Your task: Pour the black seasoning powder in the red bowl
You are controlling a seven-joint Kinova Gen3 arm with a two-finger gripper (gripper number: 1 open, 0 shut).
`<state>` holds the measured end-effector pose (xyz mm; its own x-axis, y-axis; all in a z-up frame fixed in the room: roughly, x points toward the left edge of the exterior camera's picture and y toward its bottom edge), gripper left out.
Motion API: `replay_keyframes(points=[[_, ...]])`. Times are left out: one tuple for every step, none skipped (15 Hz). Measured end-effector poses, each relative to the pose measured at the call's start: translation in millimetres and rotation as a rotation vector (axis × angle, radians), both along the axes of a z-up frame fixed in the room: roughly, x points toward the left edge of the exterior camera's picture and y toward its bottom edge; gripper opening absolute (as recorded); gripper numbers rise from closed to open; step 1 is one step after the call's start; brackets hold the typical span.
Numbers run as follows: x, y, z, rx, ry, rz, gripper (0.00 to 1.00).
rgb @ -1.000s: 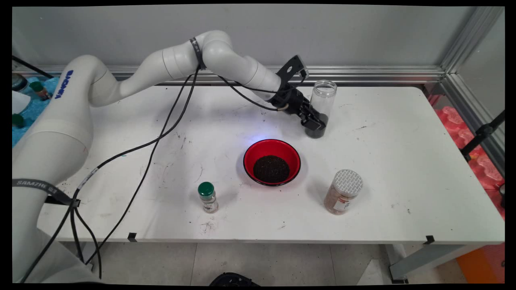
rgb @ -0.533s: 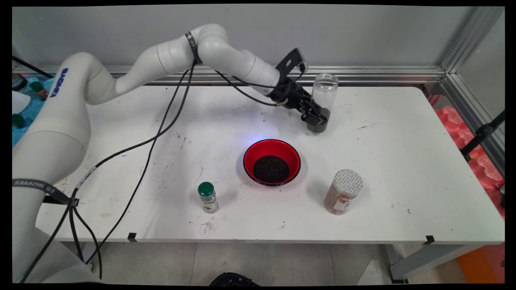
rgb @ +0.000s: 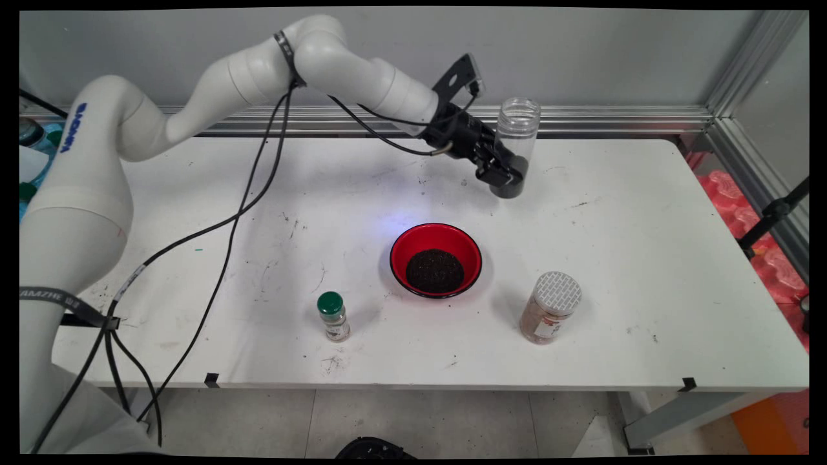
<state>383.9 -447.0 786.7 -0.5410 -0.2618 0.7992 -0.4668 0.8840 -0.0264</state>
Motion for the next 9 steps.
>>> replay_keyframes(points=[[2, 3, 5, -0.011, -0.002, -0.008, 0.00], [5, 6, 10, -0.024, -0.005, -0.016, 0.00], [8, 9, 15, -0.036, -0.007, -0.023, 0.00], [11, 11, 19, -0.047, -0.010, -0.030, 0.00], [14, 14, 23, -0.062, -0.016, -0.041, 0.00], [16, 18, 27, -0.079, -0.023, -0.054, 0.00], [19, 21, 30, -0.098, -0.034, -0.068, 0.00], [22, 24, 33, -0.116, -0.047, -0.082, 0.00], [24, 27, 35, -0.138, -0.063, -0.099, 0.00]])
